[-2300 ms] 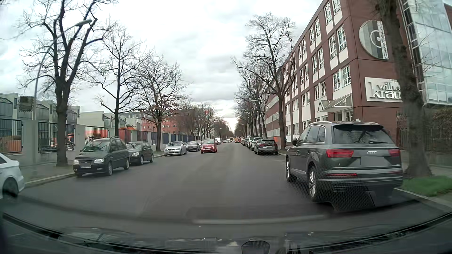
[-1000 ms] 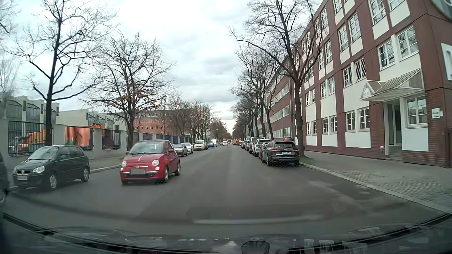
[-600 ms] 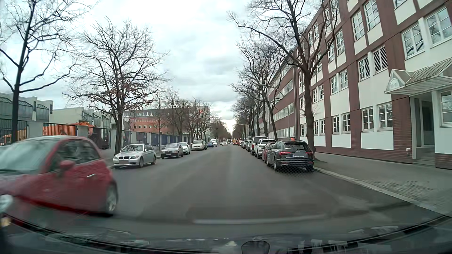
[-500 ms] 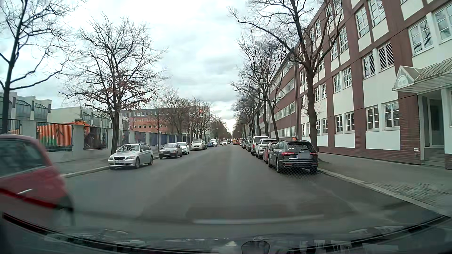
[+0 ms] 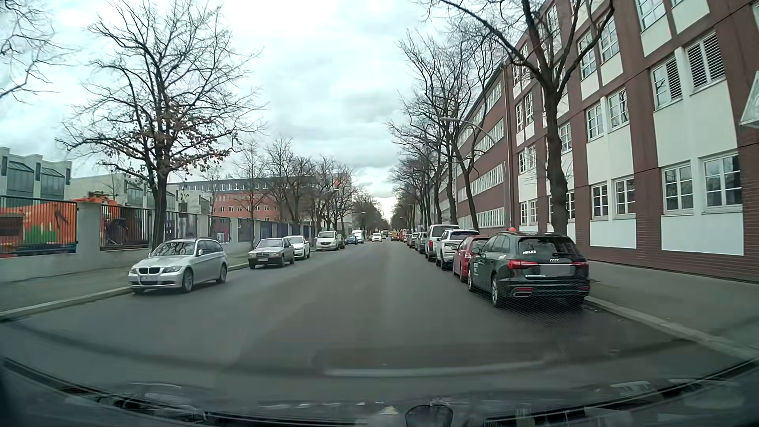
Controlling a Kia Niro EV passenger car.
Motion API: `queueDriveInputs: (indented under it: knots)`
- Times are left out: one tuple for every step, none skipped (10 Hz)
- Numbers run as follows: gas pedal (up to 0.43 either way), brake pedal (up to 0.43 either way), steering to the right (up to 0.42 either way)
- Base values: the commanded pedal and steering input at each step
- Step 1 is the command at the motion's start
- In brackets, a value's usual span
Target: Follow the waypoints while adhering to traffic rules and regulations
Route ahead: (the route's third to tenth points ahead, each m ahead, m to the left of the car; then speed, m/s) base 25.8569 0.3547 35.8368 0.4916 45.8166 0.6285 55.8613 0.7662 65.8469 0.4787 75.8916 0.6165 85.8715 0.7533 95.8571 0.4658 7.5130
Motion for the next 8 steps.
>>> queueDriveInputs:
  knots:
    - [0.028,0.012,-0.003]
    - [0.028,0.012,-0.003]
    - [0.028,0.012,-0.002]
    - [0.008,0.012,-0.003]
    - [0.008,0.012,-0.003]
    - [0.000,0.012,-0.002]
    - [0.000,0.012,-0.002]
    - [0.000,0.012,-0.002]
